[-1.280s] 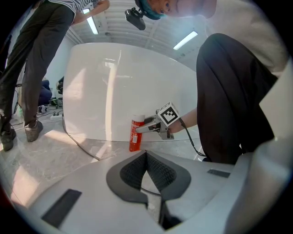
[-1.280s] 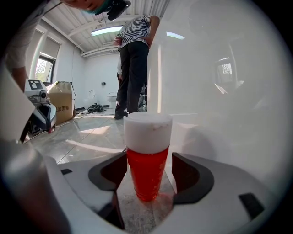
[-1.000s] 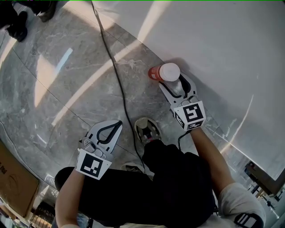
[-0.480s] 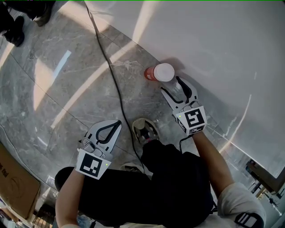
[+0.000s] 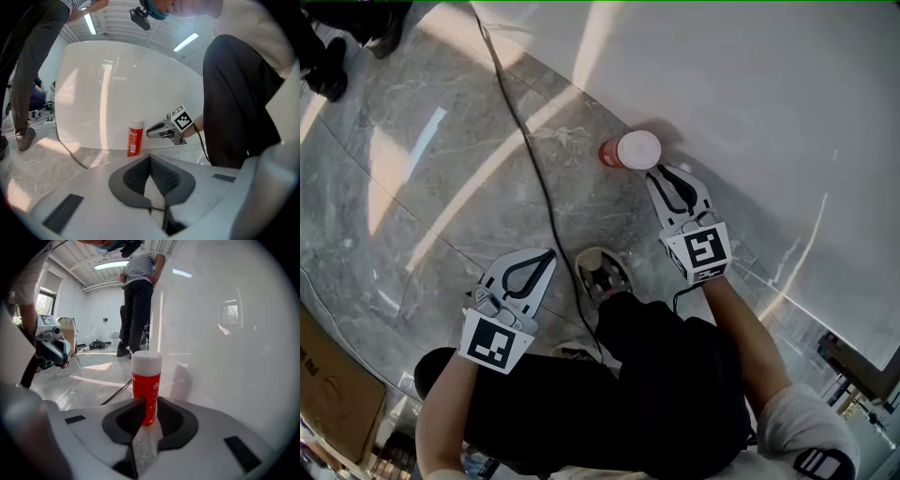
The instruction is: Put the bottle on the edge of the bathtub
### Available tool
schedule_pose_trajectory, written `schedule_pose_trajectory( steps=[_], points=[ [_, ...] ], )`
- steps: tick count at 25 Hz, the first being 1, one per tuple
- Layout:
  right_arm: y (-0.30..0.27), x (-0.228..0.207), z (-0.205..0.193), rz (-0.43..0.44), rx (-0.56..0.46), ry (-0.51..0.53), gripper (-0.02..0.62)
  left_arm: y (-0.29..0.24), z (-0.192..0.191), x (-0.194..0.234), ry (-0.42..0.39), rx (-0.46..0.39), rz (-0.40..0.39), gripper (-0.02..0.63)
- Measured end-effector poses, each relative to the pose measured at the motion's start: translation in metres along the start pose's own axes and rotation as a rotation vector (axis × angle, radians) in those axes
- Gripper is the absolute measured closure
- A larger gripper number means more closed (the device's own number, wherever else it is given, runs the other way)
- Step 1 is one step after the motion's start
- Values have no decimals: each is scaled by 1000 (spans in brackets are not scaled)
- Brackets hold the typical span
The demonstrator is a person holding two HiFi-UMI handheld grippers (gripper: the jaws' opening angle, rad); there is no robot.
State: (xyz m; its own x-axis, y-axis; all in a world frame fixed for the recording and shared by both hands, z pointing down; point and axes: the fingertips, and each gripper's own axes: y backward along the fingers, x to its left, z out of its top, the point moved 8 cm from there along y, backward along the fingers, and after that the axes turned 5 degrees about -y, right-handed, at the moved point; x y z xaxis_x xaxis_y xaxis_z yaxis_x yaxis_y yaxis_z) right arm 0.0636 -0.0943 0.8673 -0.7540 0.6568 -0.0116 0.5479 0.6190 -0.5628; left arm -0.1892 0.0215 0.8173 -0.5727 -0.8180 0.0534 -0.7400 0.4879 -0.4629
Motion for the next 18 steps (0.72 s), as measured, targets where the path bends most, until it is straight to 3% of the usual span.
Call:
schedule_pose_trajectory(
  steps=[4,12,18],
  points=[
    [5,0,3,7,-19,29,586,-3,3,0,-6,-2,-9,595],
    [14,-2,4,8,-18,24,589,-8,6,2,-6,-3,-16,595],
    [22,2,20,30,-65,87,589,-9,15,14,-6,-17,-13,595]
  ],
)
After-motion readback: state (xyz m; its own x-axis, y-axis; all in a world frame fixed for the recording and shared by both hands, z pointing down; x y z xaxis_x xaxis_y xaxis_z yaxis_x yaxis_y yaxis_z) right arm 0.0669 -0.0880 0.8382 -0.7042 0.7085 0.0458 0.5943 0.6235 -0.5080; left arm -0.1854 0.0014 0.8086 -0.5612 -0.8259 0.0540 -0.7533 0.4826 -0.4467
